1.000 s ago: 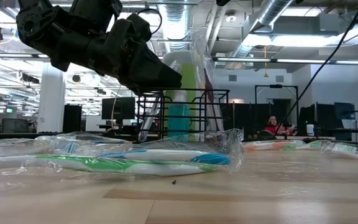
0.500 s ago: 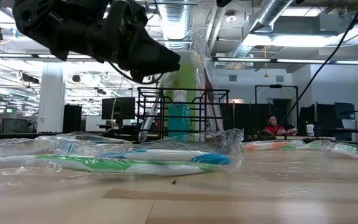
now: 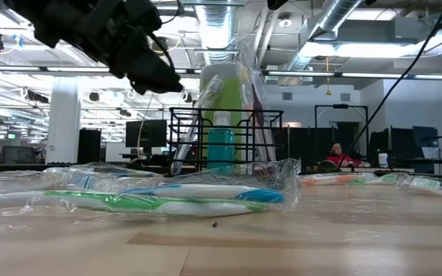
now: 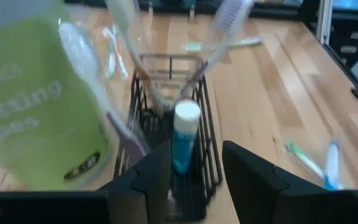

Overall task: Pick & Place toothbrushing station
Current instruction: Put the mouthwash into the the wire organizer

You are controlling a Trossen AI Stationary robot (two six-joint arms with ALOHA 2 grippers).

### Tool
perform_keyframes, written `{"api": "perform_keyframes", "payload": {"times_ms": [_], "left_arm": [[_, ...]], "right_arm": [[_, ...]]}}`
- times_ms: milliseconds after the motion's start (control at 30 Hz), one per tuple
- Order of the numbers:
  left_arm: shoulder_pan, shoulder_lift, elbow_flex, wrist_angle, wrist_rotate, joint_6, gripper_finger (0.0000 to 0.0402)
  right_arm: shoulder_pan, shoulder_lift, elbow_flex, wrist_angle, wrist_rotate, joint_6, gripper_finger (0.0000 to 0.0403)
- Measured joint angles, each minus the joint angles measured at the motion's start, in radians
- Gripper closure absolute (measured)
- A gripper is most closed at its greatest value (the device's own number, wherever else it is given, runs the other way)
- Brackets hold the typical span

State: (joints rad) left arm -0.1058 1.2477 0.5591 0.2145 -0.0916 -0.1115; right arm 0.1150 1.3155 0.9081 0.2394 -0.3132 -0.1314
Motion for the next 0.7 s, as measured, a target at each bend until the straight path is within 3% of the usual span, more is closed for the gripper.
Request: {"api": "perform_keyframes", "payload": {"times_ms": [333,567,700], "left_arm": [[-0.05,-0.147,0.001,-0.378,0.014,-0.077,0.0263],[-0.076,-0.128,0.0,-0.607,0.022,-0.137,0.0263],[-0.078,-0.095,0.0,-0.629,0.073,-0.136,0.0263]], "right_arm": [[0.0,0.0,0.0,0.0,0.0,-0.003,0.0291],[0.0,0.0,0.0,0.001,0.0,-0.01,0.0291],[0.0,0.0,0.0,0.001,0.0,-0.01,0.0291]]}}
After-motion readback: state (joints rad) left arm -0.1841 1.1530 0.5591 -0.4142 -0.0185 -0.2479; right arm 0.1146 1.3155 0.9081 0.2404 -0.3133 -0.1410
